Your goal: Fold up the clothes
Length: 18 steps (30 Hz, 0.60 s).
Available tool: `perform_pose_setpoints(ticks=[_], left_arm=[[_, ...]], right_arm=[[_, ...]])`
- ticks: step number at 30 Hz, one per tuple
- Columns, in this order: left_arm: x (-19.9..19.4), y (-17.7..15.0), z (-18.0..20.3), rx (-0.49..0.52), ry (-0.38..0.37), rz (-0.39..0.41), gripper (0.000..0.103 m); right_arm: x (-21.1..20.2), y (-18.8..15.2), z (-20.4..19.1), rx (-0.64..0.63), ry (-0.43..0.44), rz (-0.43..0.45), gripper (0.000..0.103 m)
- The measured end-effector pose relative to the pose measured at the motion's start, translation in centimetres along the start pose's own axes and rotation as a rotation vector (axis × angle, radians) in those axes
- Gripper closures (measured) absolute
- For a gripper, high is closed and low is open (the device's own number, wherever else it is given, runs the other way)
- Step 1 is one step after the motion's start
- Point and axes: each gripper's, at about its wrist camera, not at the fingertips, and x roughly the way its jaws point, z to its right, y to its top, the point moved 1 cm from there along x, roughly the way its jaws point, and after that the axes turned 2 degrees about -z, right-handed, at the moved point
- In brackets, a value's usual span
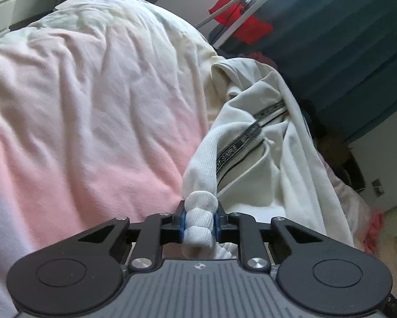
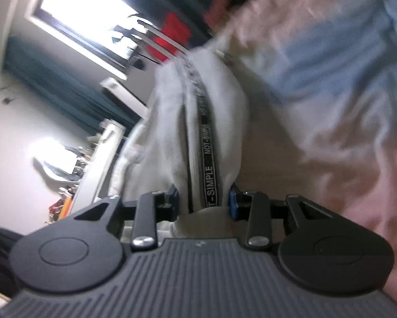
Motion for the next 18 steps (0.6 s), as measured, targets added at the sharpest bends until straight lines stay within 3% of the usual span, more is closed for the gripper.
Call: perform_pose_setpoints(ticks=[5, 8, 10, 13, 18], left_arm=[[-2.7, 1.4, 0.1, 0.010, 0.015, 0.085, 0.085], [-6.2, 4.3, -0.3, 0.032, 0.059, 0.220, 0.086], [-8.6, 6.8, -1.3, 0.044, 0.116, 0.298, 0.086], [-11.7, 11.7, -3.3, 0.023, 0.187, 0.354, 0.086], [-13.9, 18.2, -5.5, 0.143, 0.430, 0.428, 0.086]], right_arm=[[-0.3, -2.6, -2.7, 0.008, 0.044, -0.003, 0.068], [0.1, -5.0, -4.3, 0.059, 0.096, -0.012, 0.070], [0.9, -7.1, -6.1, 0.088, 0.170, -0.019, 0.071], [3.7, -10.2, -10.3, 0.049, 0.246, -0.087, 0.072], [11.0, -14.8, -18.2, -0.009, 0.360, -0.216, 0.072]])
